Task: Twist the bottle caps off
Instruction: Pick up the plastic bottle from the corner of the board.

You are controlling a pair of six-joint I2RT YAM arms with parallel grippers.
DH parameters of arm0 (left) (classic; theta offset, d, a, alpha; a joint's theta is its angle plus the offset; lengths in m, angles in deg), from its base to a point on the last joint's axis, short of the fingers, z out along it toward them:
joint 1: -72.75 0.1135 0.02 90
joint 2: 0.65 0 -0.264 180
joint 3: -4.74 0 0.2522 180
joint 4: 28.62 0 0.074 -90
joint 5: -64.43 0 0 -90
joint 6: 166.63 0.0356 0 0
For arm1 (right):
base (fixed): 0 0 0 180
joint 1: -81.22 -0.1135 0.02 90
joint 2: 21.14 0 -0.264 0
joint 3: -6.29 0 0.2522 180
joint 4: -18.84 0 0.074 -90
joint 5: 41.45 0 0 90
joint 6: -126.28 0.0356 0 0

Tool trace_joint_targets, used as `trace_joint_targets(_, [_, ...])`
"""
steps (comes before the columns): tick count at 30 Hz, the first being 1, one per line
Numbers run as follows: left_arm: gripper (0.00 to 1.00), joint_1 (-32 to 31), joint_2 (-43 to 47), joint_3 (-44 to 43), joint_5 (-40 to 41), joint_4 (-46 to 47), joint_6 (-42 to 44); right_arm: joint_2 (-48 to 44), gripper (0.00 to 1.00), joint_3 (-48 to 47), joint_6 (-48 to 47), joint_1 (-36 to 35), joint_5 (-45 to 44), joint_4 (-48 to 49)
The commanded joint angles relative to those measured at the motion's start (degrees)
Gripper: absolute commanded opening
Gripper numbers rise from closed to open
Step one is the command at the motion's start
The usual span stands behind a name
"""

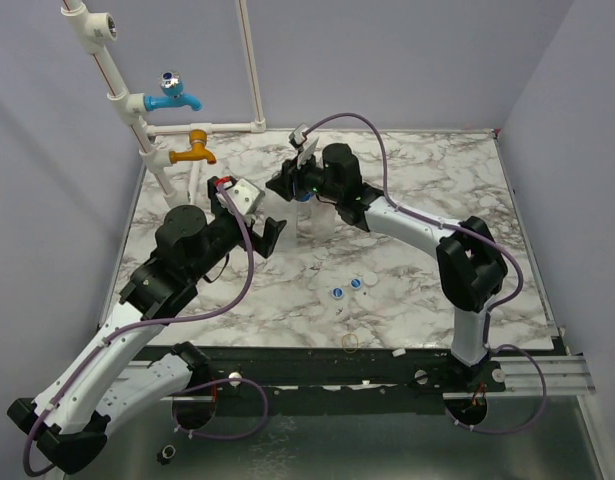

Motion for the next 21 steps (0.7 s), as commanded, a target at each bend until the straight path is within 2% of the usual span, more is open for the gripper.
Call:
trace_joint_targets(1, [0.98, 0.26, 0.23, -1.04, -1.44, -0.75, -0.8, 1.36, 0.01, 2.63, -3.51, -2.39, -6.54, 6.65])
trace_joint_targets(4, [0.99, 0.33, 0.1, -0.58, -2.07, -0.44, -0.94, 1.04, 0.02, 3.79, -4.08, -3.58, -7.75, 7.08])
trace_joint_targets(6, [0.99, 0.32, 0.06, -0.23, -2.55, -0.15, -1.08, 0.31, 0.09, 4.49, -4.11, -3.79, -7.56, 6.93])
trace_joint_targets(11, [0.99, 0.41, -0.19, 0.3, -3.09, 0.69, -1.5, -1.87, 0.47, 5.9, -5.78, -3.9, -6.81, 6.31])
trace_joint_targets(14, [0.99, 0.41, -0.47, 0.27, -3.32, 1.04, -1.56, -2.43, 0.64, 5.69, -6.0, -3.85, -6.62, 5.28])
trace_joint_targets(17, [0.99, 0.42, -0.69, 0.22, -3.45, 1.1, -1.6, -3.24, 0.76, 5.54, -5.42, -3.9, -7.01, 4.84])
trace_joint_targets(21, [0.99, 0.52, -1.04, -0.12, -3.51, 1.31, -1.6, -5.21, 0.87, 4.28, -4.94, -3.9, -7.28, 3.35])
